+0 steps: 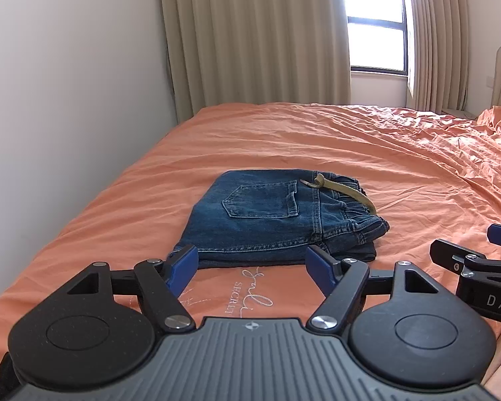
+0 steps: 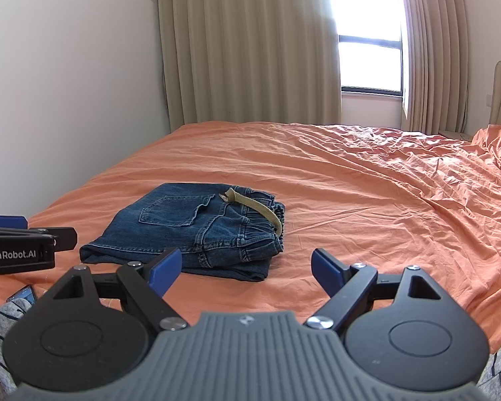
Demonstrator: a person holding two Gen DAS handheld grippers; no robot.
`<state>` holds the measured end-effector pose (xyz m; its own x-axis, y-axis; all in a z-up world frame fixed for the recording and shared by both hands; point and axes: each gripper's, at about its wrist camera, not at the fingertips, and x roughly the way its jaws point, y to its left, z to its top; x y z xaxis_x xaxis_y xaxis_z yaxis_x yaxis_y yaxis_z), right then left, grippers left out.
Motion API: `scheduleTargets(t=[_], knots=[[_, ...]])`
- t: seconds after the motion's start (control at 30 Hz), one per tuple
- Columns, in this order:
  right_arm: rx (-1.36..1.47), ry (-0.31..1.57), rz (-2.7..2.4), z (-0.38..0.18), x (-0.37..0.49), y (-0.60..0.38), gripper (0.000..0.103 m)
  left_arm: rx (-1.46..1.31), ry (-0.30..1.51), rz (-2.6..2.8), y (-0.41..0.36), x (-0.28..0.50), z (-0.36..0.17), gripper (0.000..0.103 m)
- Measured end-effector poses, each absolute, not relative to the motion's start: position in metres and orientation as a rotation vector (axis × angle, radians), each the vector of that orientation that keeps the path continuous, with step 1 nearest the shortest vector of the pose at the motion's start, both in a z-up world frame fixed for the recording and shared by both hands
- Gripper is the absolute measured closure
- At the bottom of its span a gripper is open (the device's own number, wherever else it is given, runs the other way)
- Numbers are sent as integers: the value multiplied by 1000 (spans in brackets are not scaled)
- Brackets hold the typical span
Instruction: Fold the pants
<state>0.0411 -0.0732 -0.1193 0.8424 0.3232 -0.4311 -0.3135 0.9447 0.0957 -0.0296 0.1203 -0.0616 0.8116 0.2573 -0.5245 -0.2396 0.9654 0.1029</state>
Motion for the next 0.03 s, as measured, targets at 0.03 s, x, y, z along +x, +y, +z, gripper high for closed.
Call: scheduleTargets(t=[0.03], knots=[[23, 461, 337, -119, 41, -73, 22, 30, 565, 264, 120, -30, -61, 17]])
